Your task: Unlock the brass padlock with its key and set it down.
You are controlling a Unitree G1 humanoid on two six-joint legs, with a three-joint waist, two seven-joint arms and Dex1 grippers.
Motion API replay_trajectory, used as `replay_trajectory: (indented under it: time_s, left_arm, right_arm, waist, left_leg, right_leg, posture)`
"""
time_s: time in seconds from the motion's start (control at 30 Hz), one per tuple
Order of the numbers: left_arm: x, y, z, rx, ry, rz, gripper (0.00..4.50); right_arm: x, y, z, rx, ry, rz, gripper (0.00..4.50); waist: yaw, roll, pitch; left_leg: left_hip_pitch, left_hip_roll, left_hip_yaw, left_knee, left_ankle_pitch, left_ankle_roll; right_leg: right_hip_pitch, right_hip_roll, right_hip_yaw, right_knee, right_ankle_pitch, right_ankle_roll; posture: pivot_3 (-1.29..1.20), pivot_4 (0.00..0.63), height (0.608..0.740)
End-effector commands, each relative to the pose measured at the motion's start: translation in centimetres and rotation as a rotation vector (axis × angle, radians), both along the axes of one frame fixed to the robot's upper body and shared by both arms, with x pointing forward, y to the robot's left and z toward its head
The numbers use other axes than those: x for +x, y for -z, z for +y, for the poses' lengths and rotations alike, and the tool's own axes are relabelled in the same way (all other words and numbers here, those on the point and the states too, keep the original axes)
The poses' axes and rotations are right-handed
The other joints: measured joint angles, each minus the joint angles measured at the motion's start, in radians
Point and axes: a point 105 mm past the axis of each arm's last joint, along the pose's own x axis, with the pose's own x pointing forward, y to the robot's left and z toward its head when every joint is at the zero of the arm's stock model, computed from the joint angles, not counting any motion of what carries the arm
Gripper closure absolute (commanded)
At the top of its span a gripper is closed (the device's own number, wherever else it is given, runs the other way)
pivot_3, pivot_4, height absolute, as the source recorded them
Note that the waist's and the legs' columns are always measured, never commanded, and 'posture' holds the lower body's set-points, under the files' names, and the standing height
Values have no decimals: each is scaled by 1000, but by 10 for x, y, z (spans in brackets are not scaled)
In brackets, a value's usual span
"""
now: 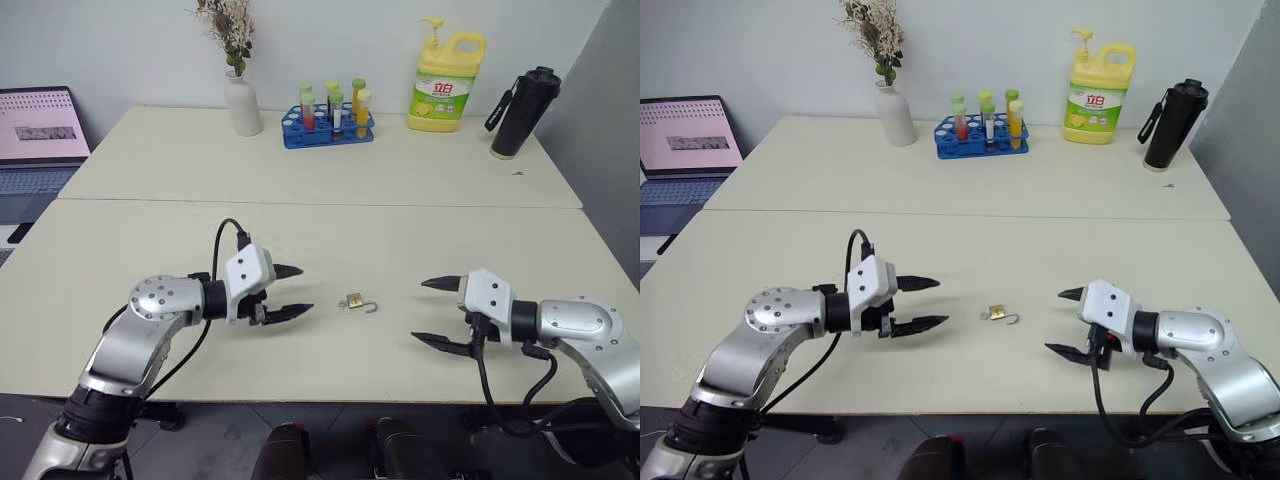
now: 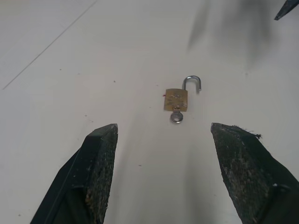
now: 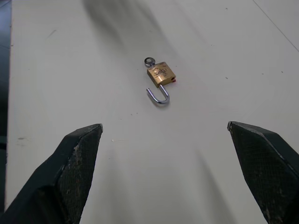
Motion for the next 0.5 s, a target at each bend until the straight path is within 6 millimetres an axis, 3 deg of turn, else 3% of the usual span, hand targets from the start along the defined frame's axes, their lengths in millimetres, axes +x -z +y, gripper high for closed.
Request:
replay_trajectory:
  time_s: [0.03,0.5]
  left_arm:
    - [-8,-13,1,14,31,-41,1172]
    - [-23,-8,-2,20,108,44,1172]
  right_arm:
    - [-2,-11,3,8,-48,-37,0]
    - [3,-13,5,10,-69,-57,0]
  waist:
    - [-1,0,0]
    - [-2,0,0]
  left_leg:
    - [0,0,0,0,0,0]
    - [0,0,0,0,0,0]
  right_leg:
    - [0,0,0,0,0,0]
    - [0,1,0,0,0,0]
  posture:
    - [0,150,740]
    - [0,150,740]
